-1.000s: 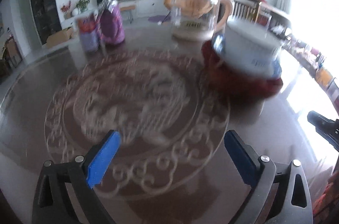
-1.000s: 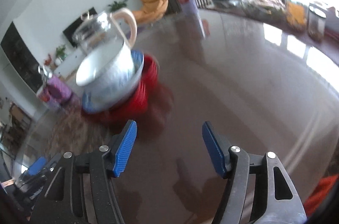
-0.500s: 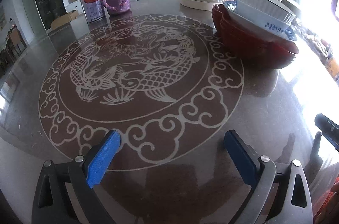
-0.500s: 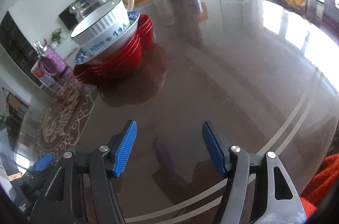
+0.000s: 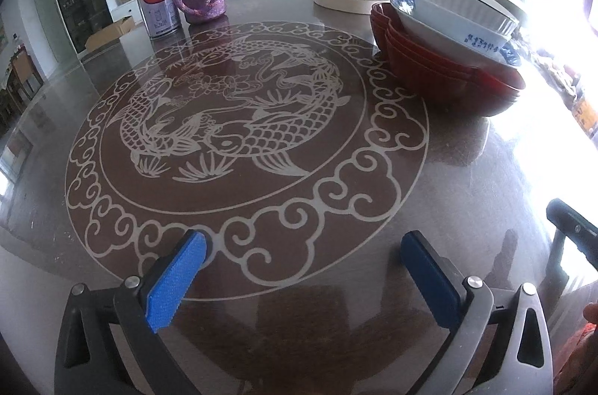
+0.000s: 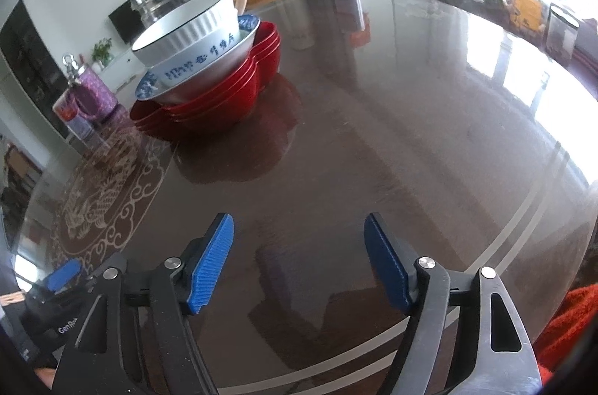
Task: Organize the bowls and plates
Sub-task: 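Withdraw both open tools from the stacked dishes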
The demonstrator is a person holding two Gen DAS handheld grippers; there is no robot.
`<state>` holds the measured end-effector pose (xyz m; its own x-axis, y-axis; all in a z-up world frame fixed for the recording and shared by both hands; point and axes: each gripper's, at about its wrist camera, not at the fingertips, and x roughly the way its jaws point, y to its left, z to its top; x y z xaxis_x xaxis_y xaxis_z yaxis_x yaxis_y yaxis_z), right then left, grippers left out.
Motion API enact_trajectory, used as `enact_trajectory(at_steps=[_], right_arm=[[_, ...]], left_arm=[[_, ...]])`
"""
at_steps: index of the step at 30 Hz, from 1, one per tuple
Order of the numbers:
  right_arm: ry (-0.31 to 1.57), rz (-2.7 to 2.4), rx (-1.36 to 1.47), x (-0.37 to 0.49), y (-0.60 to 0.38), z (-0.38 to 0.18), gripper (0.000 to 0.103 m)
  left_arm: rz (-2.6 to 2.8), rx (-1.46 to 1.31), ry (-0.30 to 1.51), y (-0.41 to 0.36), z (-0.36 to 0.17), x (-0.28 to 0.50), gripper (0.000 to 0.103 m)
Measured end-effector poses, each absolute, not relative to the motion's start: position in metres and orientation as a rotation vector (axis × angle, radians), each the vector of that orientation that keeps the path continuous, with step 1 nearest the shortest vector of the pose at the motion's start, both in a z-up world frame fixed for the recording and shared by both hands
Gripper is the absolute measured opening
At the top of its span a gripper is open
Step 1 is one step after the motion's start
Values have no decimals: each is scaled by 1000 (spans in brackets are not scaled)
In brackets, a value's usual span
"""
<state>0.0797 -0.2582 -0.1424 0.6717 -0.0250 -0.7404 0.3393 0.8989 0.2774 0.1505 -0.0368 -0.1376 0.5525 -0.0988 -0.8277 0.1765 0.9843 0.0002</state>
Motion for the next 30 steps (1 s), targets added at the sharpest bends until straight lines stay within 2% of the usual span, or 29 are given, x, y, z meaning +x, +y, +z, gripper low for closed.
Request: enact_trajectory(at_steps=[23, 30], right_arm=[[830, -232, 339, 84, -249, -144, 78], [819, -288, 395, 72, -265, -132, 78]], left_arm=[[-231, 145, 1088, -37, -138, 169, 103], [-218, 84, 925, -26, -103, 133, 103]])
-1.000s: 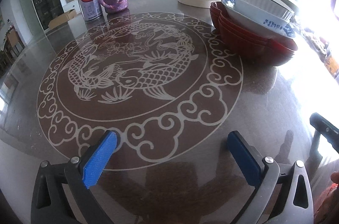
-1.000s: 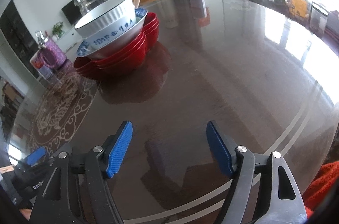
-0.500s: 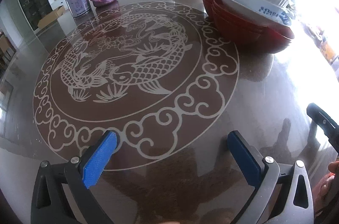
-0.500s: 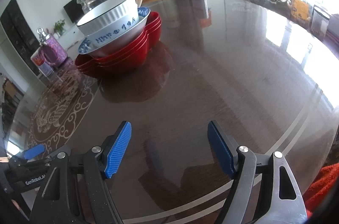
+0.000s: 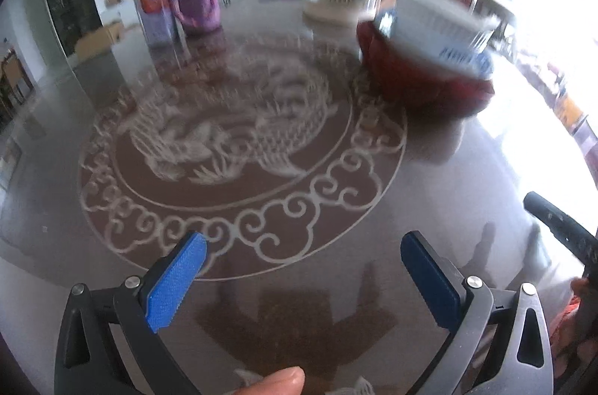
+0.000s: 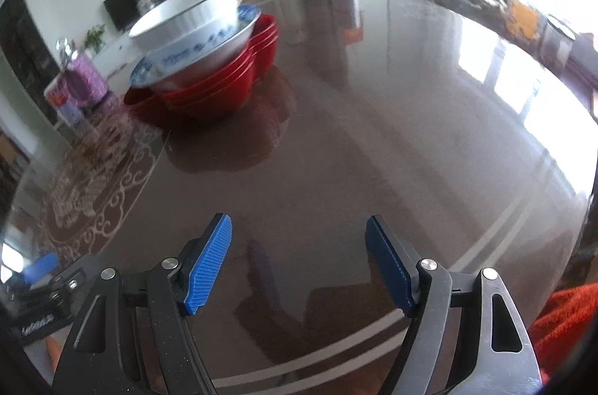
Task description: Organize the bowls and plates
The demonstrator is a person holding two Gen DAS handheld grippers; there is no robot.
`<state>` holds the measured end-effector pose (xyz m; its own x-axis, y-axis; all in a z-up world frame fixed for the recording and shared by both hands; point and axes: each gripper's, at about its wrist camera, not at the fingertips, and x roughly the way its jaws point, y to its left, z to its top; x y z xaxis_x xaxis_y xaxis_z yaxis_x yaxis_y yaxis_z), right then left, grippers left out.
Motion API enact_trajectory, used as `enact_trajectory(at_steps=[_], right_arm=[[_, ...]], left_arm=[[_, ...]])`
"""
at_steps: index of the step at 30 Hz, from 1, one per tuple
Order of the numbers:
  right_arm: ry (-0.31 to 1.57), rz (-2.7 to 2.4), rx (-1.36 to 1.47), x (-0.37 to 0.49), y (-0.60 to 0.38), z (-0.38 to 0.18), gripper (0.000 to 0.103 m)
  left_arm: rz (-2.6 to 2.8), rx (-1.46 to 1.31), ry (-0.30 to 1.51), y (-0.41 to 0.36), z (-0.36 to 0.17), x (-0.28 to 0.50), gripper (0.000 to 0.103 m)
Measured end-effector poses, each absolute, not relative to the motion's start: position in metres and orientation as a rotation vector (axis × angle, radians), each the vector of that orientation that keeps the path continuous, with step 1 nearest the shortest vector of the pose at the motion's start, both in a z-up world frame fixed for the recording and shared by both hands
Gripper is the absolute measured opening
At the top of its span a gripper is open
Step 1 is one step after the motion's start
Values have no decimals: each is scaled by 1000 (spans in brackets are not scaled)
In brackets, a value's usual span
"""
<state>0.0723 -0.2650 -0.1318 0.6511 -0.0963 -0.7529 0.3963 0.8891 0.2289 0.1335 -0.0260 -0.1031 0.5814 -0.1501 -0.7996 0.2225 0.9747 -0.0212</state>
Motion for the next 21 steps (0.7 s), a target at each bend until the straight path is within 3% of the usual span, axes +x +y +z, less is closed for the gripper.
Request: enact_trajectory(at_steps=[10, 21], right_arm=[[672, -370, 183, 45, -259, -47, 78], [672, -296, 165, 41, -246, -35, 78]], left_arm=[[-252, 135, 746, -47, -44, 103, 103], [-254, 55, 760, -42, -24, 91, 103]])
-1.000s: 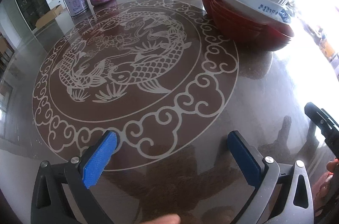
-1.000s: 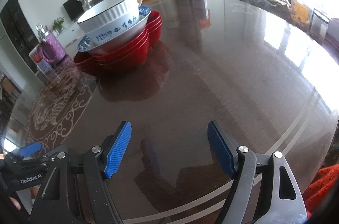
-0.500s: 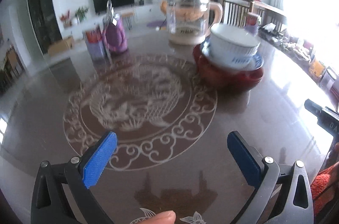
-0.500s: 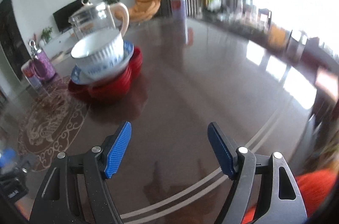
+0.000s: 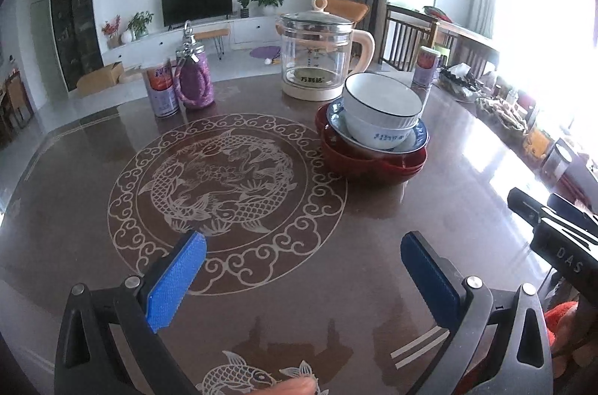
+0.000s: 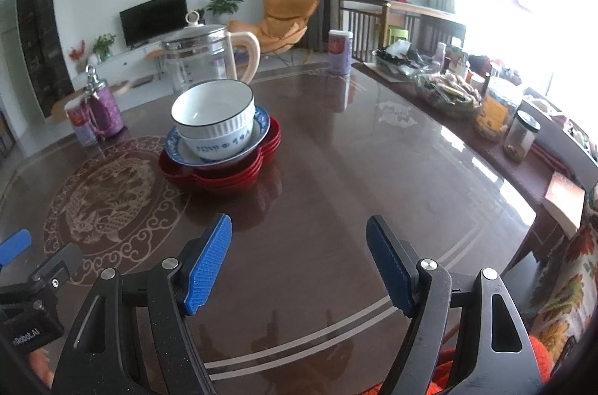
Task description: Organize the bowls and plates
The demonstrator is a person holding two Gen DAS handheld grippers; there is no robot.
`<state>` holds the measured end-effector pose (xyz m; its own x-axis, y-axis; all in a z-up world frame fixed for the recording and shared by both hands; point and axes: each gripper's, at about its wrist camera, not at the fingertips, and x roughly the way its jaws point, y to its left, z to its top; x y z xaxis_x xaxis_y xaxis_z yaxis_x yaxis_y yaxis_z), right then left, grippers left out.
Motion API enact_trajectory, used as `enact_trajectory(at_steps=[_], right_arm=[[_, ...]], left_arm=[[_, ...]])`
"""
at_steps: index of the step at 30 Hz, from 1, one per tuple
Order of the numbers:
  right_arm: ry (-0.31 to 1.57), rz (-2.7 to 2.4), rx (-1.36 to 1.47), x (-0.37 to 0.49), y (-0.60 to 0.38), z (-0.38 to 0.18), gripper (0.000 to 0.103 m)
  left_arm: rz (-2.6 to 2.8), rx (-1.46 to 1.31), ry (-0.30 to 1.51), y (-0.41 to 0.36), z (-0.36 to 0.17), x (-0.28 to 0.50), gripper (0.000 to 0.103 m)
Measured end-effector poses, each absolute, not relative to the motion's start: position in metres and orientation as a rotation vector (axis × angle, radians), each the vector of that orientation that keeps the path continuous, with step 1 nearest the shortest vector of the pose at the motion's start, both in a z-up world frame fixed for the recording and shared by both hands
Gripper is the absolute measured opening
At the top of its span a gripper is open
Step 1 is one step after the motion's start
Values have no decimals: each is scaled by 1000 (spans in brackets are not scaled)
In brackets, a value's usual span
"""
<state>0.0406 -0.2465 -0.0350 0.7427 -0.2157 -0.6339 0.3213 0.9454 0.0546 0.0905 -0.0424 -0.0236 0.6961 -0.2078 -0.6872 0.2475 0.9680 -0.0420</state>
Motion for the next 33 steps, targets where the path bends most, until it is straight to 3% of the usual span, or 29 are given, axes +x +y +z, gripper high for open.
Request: enact_trajectory(at_steps=[18, 33], right_arm=[[610, -244, 190, -12, -236, 12, 78], [531, -185, 167, -28, -227, 29, 78]], left_arm=[[-256, -5, 817, -34, 10, 71, 103], [-207, 98, 595, -41, 61, 31, 103]])
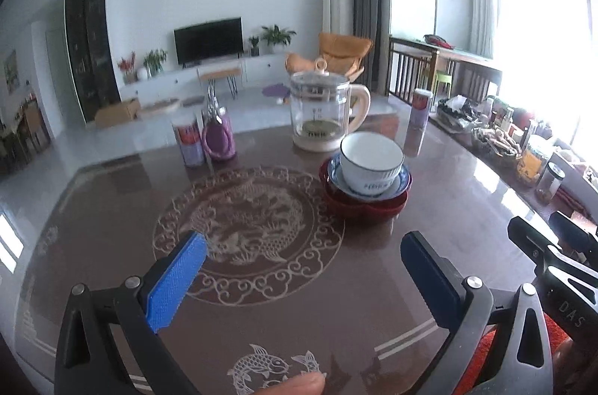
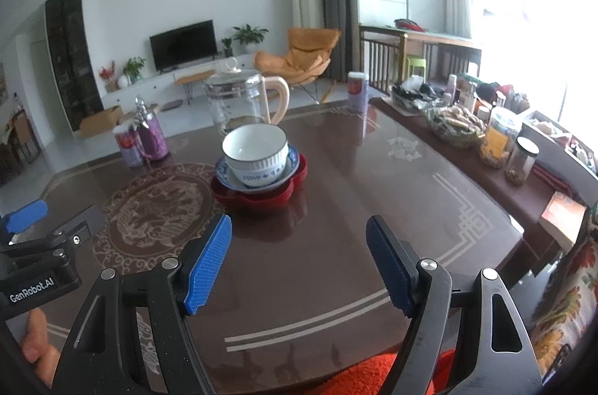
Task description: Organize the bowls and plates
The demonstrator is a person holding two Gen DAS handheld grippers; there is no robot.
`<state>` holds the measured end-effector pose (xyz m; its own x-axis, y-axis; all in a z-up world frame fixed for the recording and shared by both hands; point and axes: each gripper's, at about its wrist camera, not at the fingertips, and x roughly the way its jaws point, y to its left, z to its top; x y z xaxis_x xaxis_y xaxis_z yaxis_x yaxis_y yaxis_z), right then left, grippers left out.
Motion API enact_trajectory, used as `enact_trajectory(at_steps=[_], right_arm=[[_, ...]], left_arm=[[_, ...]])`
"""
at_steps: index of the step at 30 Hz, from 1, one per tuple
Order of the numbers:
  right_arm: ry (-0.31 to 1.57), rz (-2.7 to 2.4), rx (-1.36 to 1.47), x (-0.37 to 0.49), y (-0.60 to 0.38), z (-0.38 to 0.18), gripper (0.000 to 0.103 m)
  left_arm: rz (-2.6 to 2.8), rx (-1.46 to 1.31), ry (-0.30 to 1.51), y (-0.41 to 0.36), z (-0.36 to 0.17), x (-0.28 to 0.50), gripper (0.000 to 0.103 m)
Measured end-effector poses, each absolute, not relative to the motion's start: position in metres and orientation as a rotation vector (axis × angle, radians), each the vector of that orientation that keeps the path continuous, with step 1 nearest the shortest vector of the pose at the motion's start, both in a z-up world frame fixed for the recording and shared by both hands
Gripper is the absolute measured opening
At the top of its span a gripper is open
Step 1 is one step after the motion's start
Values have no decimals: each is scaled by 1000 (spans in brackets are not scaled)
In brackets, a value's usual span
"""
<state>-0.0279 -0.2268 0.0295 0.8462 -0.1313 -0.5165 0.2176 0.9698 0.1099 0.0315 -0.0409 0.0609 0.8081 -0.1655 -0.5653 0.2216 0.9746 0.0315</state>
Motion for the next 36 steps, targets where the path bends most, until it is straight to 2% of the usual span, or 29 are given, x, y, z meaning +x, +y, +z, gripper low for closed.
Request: enact_trajectory(at_steps=[9, 20, 36], right_arm=[[490, -175, 177, -33, -233, 32, 78], [422, -139, 134, -40, -227, 42, 78], [576, -180, 182, -28, -239, 27, 78]], left_arm=[[-153, 57, 502, -34, 74, 26, 103], [-168, 112, 561, -39, 68, 33, 103], [-228, 125, 621, -69, 58, 24, 103]])
